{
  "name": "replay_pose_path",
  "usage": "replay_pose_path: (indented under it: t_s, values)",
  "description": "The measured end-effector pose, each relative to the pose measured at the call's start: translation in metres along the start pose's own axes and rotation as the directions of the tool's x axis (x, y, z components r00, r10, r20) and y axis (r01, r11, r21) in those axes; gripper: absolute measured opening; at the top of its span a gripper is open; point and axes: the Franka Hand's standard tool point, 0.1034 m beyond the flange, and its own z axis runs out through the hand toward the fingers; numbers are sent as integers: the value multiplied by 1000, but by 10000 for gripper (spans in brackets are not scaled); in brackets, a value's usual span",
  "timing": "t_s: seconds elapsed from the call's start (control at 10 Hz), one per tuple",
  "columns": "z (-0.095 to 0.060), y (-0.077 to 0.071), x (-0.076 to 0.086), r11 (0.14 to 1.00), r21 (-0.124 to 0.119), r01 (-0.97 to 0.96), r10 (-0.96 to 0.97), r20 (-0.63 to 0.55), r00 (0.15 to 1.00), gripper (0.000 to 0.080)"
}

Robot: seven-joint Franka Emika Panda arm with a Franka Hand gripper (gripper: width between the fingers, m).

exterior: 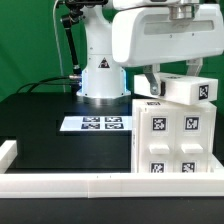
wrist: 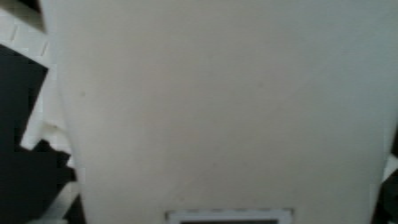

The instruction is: Assemble cabinet

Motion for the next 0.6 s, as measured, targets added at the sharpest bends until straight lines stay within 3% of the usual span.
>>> replay_pose_path:
  t_s: [0.2, 0.6]
  values:
    - [1, -1, 0, 983, -4, -182, 182, -11, 983, 544]
    - [2, -3, 2, 860, 4, -510, 510, -23, 860, 544]
